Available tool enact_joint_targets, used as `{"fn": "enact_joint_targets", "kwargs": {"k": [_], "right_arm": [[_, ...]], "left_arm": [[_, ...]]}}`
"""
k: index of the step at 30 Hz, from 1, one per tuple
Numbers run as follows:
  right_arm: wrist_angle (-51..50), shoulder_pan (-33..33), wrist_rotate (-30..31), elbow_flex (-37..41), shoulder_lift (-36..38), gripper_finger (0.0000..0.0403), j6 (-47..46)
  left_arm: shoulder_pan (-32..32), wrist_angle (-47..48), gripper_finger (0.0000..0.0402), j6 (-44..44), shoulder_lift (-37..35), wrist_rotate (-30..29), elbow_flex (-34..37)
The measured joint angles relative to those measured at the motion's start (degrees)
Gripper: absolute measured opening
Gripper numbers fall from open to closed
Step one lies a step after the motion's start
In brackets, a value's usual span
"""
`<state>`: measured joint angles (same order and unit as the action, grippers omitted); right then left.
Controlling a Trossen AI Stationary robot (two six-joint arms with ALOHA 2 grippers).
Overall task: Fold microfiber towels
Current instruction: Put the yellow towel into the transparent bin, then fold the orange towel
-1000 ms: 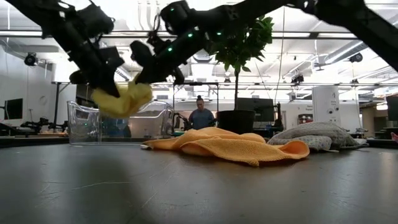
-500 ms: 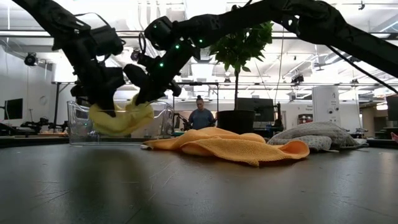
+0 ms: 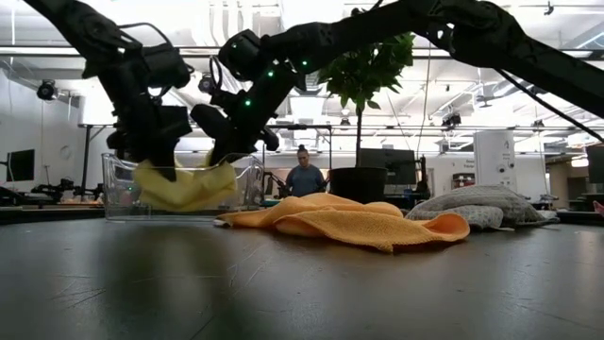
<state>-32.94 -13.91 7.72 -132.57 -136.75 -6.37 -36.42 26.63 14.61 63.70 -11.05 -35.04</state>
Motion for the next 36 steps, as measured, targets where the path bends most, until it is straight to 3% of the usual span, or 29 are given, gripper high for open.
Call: {"fn": "enact_joint_targets", "kwargs": {"k": [5,25,36], "right_arm": [[-1.1,0.0,0.0,-0.2,0.2,0.0091,0.0],[-6.9,0.1,0.0,-0.2,4.6,0.0093,2.9],[-19.7,4.8,-0.1,2.7,15.3,0.0041,9.7]], "left_arm": [[0.0,3.2,0.0096,0.0,0.0,0.0,-1.6],[0.0,9.3,0.0114,0.0,-0.1,-0.2,-4.3],[0.4,15.8,0.0089,-0.4,-0.1,-3.1,-13.4]]}}
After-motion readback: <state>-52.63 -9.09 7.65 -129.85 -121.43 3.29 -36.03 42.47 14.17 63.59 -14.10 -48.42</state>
